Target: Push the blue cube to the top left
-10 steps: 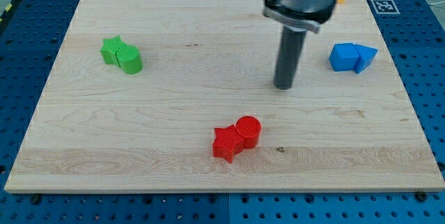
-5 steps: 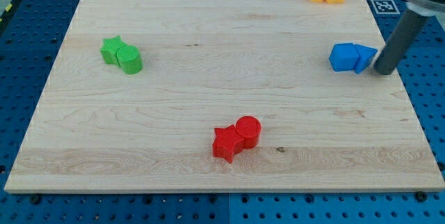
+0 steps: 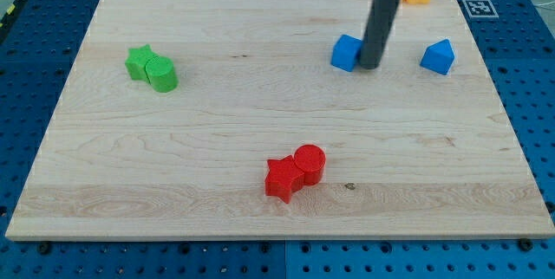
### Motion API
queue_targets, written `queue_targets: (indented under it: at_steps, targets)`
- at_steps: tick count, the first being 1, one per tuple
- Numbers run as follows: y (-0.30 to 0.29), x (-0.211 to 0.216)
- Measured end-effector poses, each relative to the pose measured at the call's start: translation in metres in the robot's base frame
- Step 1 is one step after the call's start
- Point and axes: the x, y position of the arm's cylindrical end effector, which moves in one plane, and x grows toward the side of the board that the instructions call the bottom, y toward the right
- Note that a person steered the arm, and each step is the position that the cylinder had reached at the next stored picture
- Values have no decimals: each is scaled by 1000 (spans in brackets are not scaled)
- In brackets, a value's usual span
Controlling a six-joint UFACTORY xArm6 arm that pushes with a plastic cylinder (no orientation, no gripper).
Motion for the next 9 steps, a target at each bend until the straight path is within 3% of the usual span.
queue_targets:
  at_steps: [4, 7, 8, 9]
  targets:
    - [-161, -71]
    - [-256, -90]
    - [-250, -100]
    - [-196, -109]
